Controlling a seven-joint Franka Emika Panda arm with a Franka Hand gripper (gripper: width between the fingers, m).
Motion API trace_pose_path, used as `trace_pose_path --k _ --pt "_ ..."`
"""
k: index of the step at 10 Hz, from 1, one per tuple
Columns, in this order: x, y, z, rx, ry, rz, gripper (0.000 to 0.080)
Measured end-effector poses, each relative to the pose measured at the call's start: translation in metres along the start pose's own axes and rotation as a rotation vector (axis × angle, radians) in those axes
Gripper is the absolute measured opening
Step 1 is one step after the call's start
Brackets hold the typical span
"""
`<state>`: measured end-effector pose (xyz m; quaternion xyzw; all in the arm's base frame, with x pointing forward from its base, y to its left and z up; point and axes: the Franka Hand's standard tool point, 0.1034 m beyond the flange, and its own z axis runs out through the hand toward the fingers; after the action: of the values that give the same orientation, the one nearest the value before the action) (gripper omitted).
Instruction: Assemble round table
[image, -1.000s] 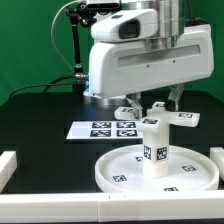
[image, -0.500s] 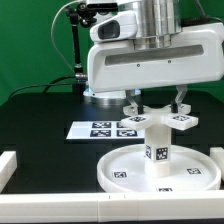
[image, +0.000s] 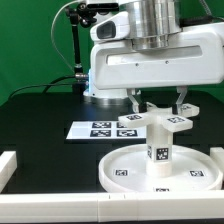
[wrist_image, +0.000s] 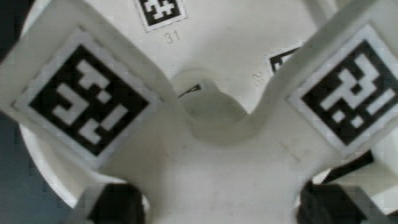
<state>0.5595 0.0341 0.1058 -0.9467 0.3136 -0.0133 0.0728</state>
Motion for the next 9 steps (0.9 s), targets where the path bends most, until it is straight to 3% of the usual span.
trace_pose_path --k 2,6,9 --pt "-0.003 -0.001 0.001 0.03 -0.002 0.257 0.0428" --pt "-0.008 -0.009 0.001 0.041 -0.005 0.546 0.0421" --pt "-0.008 -0.014 -0.002 0.063 -0.025 0.765 0.0413"
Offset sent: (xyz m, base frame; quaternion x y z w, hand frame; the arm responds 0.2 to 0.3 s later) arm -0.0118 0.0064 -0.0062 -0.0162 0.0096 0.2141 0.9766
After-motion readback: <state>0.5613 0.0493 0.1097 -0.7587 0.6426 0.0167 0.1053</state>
